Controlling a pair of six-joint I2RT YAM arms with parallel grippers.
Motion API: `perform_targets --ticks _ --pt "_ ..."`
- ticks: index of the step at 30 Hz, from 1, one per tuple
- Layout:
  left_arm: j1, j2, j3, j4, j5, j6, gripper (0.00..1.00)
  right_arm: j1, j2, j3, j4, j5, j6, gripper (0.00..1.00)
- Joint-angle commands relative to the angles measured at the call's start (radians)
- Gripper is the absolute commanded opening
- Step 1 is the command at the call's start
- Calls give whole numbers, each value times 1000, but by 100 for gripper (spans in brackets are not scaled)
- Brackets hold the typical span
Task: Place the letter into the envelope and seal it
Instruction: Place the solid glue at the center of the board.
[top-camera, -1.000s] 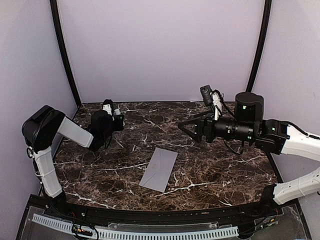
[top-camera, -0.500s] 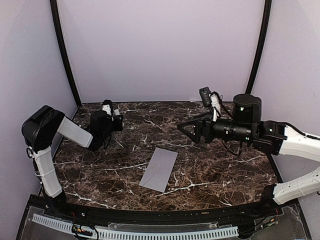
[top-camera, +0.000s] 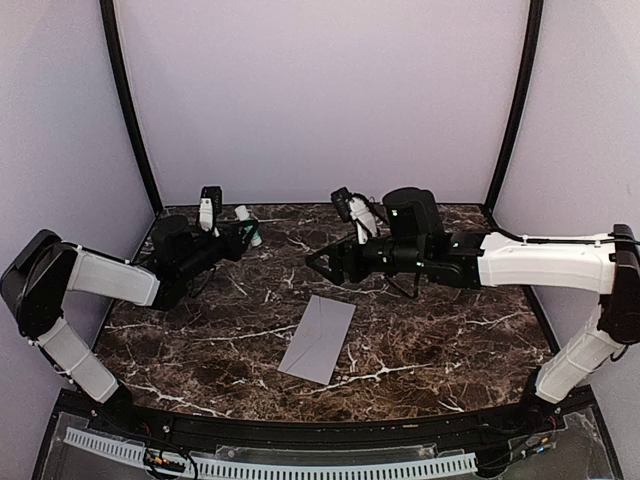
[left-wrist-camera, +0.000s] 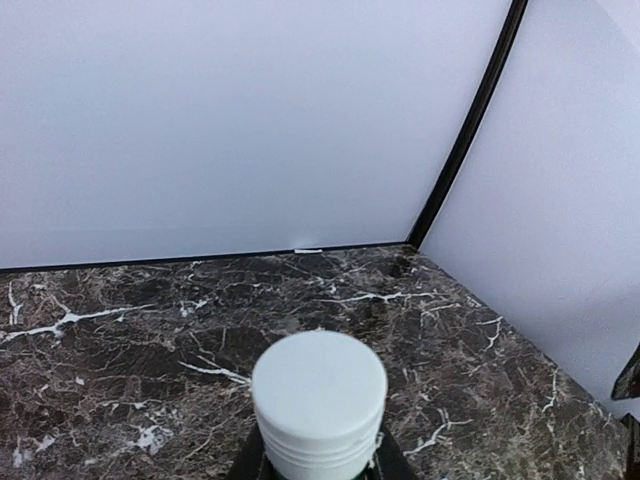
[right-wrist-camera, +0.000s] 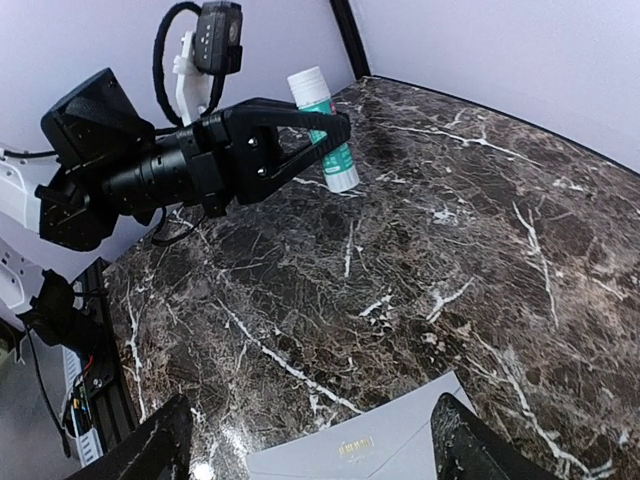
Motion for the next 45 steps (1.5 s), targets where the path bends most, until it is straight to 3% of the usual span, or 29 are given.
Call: perform_targets --ticks 1,5,13,20,29,32,35,37,39,41,43,45 --pt "-63 -102 -18 -65 53 -117 12 -4 74 10 207 -136 -66 75" --pt "-139 -157 -12 -122 75 -218 12 3 150 62 205 -170 -105 67" --pt "-213 -199 8 -223 104 -274 12 27 244 158 166 -160 -166 55" --pt "-230 -220 -2 -235 120 -298 12 34 283 203 144 -161 -189 41" --pt "-238 -249 -16 -243 122 -316 12 38 307 219 133 -156 -197 34" --pt "-244 -249 -11 -257 134 -322 12 39 311 236 127 -152 -205 26" --pt "-245 -254 -3 -288 157 -329 15 39 307 238 130 -145 -212 11" --pt "-244 -265 4 -325 169 -334 22 40 303 234 126 -144 -219 6" --pt "-243 -278 18 -384 188 -339 39 39 294 228 116 -148 -228 5" --pt "-243 -297 43 -470 205 -335 65 38 277 212 112 -153 -235 5" --pt "-240 -315 78 -579 233 -330 77 39 253 191 108 -164 -248 5" --pt "-233 -330 117 -683 269 -323 81 39 230 173 99 -181 -264 5"
